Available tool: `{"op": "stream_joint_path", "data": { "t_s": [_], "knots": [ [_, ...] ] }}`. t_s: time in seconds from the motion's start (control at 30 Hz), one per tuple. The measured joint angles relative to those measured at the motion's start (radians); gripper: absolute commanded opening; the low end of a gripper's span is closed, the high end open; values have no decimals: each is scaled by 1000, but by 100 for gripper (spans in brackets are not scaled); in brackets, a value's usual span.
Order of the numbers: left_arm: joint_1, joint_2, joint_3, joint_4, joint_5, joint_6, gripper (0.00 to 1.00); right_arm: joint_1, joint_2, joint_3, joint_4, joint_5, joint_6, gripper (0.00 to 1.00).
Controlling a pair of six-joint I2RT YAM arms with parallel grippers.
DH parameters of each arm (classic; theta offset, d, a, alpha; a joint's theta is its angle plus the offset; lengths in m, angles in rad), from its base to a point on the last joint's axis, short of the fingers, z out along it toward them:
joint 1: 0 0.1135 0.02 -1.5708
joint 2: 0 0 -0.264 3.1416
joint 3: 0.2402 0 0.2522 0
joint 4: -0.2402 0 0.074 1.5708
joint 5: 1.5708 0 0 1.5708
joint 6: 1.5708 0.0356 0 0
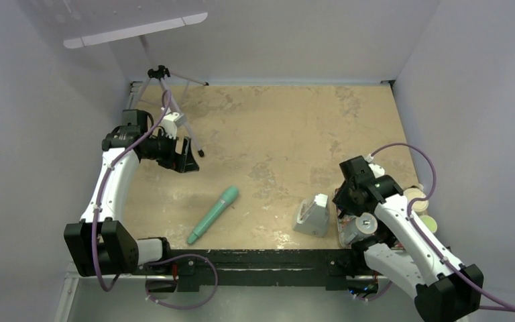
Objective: Turn the mug right side up
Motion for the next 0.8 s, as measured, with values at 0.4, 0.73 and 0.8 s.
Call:
{"op": "stream_joint_path", "data": {
  "t_s": [0.4,0.73,0.8],
  "knots": [
    [0,59,71,-22,4,2,89,12,-31,-35,72,123,122,53],
    [0,73,101,-35,3,10,89,21,48,-39,144,103,122,59],
    [0,75,101,-36,3,11,89,21,49,-39,171,114,122,61]
  ]
}}
